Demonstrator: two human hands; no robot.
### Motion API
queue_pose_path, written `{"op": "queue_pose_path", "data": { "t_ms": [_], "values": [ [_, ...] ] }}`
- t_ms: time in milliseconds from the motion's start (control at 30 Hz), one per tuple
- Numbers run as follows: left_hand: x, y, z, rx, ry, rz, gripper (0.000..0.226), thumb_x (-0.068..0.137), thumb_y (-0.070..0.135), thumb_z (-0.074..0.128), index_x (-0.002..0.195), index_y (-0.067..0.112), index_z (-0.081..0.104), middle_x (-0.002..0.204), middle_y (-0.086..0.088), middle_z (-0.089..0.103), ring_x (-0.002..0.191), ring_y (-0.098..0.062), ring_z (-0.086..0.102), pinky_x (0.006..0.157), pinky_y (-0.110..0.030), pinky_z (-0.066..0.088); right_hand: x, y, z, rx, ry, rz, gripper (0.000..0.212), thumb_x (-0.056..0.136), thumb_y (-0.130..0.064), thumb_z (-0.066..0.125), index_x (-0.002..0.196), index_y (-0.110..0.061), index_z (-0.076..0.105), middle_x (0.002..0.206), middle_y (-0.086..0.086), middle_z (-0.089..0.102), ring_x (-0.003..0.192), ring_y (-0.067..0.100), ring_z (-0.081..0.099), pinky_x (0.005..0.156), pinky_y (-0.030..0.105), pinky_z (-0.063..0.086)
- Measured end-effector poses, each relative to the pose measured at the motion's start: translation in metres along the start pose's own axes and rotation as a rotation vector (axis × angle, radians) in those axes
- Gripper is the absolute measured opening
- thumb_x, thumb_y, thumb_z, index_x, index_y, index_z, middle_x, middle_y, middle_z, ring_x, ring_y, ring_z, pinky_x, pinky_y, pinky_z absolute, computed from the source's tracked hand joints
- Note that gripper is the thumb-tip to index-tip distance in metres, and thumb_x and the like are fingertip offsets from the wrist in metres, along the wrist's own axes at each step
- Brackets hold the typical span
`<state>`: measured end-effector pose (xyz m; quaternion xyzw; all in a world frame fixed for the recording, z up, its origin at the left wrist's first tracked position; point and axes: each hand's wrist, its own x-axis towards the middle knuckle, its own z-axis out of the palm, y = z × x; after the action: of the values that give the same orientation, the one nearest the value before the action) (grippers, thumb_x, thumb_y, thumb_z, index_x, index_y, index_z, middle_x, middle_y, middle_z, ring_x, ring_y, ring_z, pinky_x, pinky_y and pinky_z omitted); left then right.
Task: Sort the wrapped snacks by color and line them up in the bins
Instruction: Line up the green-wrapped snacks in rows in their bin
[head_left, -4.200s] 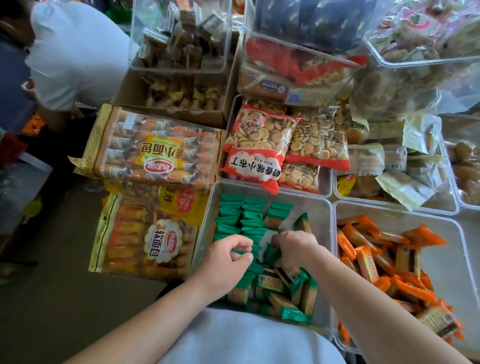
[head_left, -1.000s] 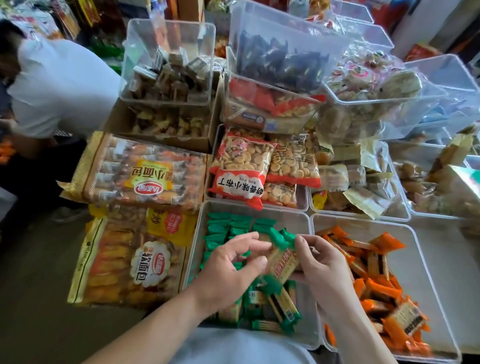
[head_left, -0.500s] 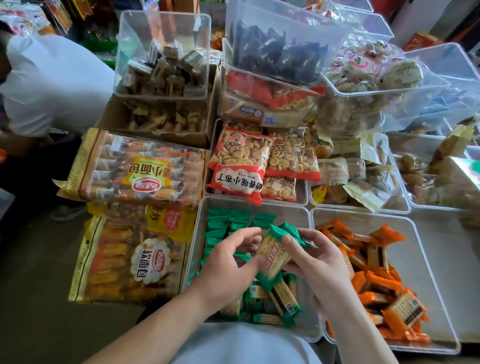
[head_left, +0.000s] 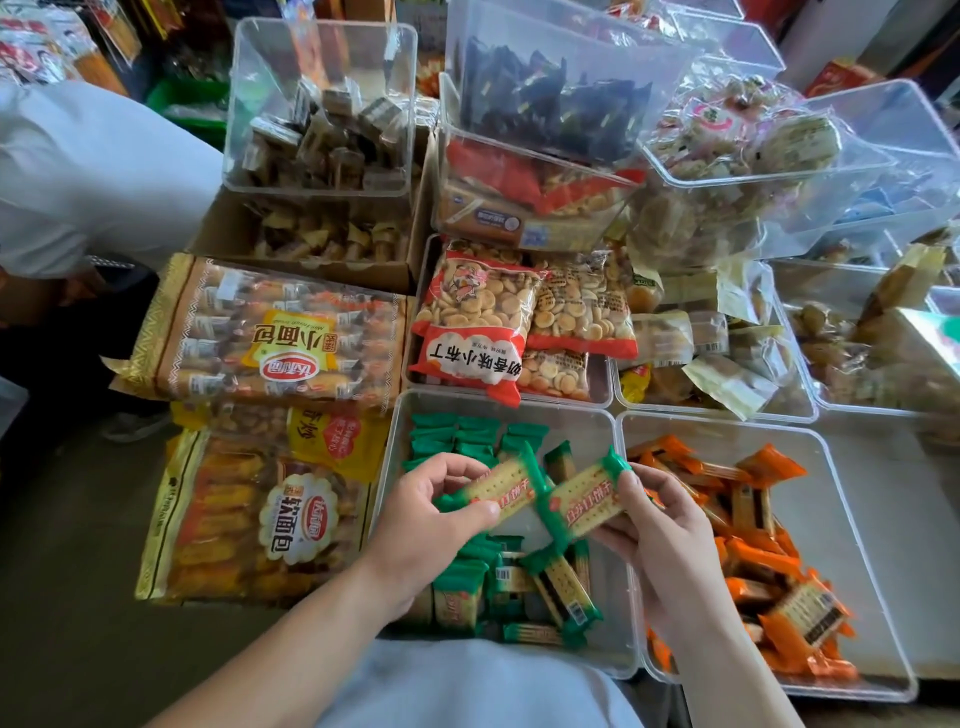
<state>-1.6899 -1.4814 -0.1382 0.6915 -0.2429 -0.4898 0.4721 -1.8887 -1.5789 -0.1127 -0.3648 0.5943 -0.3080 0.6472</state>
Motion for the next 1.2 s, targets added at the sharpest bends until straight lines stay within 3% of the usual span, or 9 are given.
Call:
{"op": "queue_pose_path", "data": {
  "t_ms": [100, 267, 467, 567, 733, 867, 1000, 1133, 1200],
  "values": [
    [-0.003, 0.004, 0.002, -0.047, -0.020, 0.000, 0.035, 0.088, 0.010, 0.080, 0.105, 0.040, 0.076, 0.110, 0.008, 0.074, 0.103, -0.014, 0.072, 0.081, -0.033, 0.064, 0.003, 0.001, -0.004, -0.014, -0.006, 0.015, 0.023, 0.104, -0.024, 0.059, 0.121, -0.011, 0.066, 0.099, 0.012, 0.079, 0.095, 0.023, 0.078, 0.087, 0.045, 0.062],
    [-0.004, 0.007, 0.001, 0.013, -0.022, 0.081, 0.057, 0.084, 0.006, 0.082, 0.125, 0.043, 0.067, 0.116, 0.010, 0.068, 0.107, -0.012, 0.068, 0.084, -0.025, 0.061, 0.006, 0.001, -0.008, -0.045, -0.012, 0.017, 0.024, 0.103, -0.025, 0.060, 0.123, -0.011, 0.066, 0.100, 0.011, 0.080, 0.095, 0.023, 0.078, 0.085, 0.043, 0.063],
    [-0.005, 0.006, 0.004, -0.021, -0.078, 0.026, 0.042, 0.087, 0.006, 0.080, 0.112, 0.038, 0.067, 0.103, 0.017, 0.076, 0.102, -0.007, 0.072, 0.082, -0.026, 0.062, 0.005, -0.002, -0.007, -0.071, -0.055, 0.010, 0.032, 0.101, -0.020, 0.063, 0.133, -0.024, 0.062, 0.107, 0.009, 0.079, 0.099, 0.022, 0.078, 0.083, 0.044, 0.066],
    [-0.003, 0.001, 0.009, -0.171, -0.091, -0.041, 0.038, 0.087, 0.005, 0.081, 0.115, 0.028, 0.070, 0.109, 0.002, 0.076, 0.105, -0.016, 0.073, 0.088, -0.037, 0.063, 0.002, -0.002, -0.003, -0.020, -0.118, 0.068, 0.042, 0.102, -0.006, 0.060, 0.134, -0.033, 0.063, 0.115, 0.009, 0.076, 0.104, 0.024, 0.076, 0.087, 0.049, 0.064],
    [0.004, -0.008, 0.014, -0.173, -0.085, -0.046, 0.037, 0.080, 0.011, 0.088, 0.111, 0.023, 0.071, 0.109, -0.002, 0.077, 0.107, -0.021, 0.073, 0.093, -0.042, 0.062, -0.006, 0.006, 0.009, -0.036, -0.134, 0.063, 0.014, 0.104, -0.015, 0.058, 0.113, -0.014, 0.068, 0.109, 0.014, 0.074, 0.091, 0.018, 0.075, 0.071, 0.032, 0.061],
    [0.001, -0.010, 0.013, -0.037, -0.079, 0.015, 0.041, 0.084, 0.018, 0.087, 0.120, 0.030, 0.071, 0.110, 0.010, 0.077, 0.108, -0.010, 0.070, 0.097, -0.034, 0.059, -0.004, 0.008, 0.009, -0.068, -0.172, 0.032, 0.031, 0.094, -0.037, 0.069, 0.107, -0.009, 0.068, 0.098, 0.011, 0.077, 0.089, 0.021, 0.074, 0.079, 0.037, 0.060],
    [0.001, -0.003, 0.011, 0.207, -0.040, 0.129, 0.060, 0.085, 0.034, 0.086, 0.138, 0.046, 0.059, 0.126, 0.028, 0.058, 0.113, 0.011, 0.055, 0.097, -0.020, 0.053, -0.006, 0.010, 0.007, -0.296, -0.261, -0.051, 0.054, 0.064, -0.033, 0.089, 0.114, -0.021, 0.072, 0.103, -0.002, 0.078, 0.097, 0.019, 0.076, 0.088, 0.041, 0.063],
    [-0.003, 0.001, 0.014, 0.163, -0.143, 0.084, 0.064, 0.095, 0.028, 0.077, 0.145, 0.056, 0.048, 0.129, 0.038, 0.045, 0.121, 0.006, 0.052, 0.088, -0.009, 0.050, -0.004, 0.014, 0.005, -0.240, -0.305, -0.013, 0.048, 0.074, -0.030, 0.084, 0.119, -0.020, 0.074, 0.110, 0.001, 0.078, 0.106, 0.022, 0.074, 0.096, 0.048, 0.060],
    [-0.004, -0.002, 0.014, 0.110, -0.138, 0.082, 0.062, 0.092, 0.022, 0.079, 0.139, 0.056, 0.054, 0.129, 0.031, 0.056, 0.115, 0.005, 0.061, 0.093, -0.014, 0.054, -0.002, 0.018, 0.003, -0.211, -0.343, 0.009, 0.041, 0.080, -0.023, 0.082, 0.120, -0.016, 0.073, 0.111, 0.005, 0.078, 0.108, 0.027, 0.073, 0.097, 0.050, 0.059]
  ]
}}
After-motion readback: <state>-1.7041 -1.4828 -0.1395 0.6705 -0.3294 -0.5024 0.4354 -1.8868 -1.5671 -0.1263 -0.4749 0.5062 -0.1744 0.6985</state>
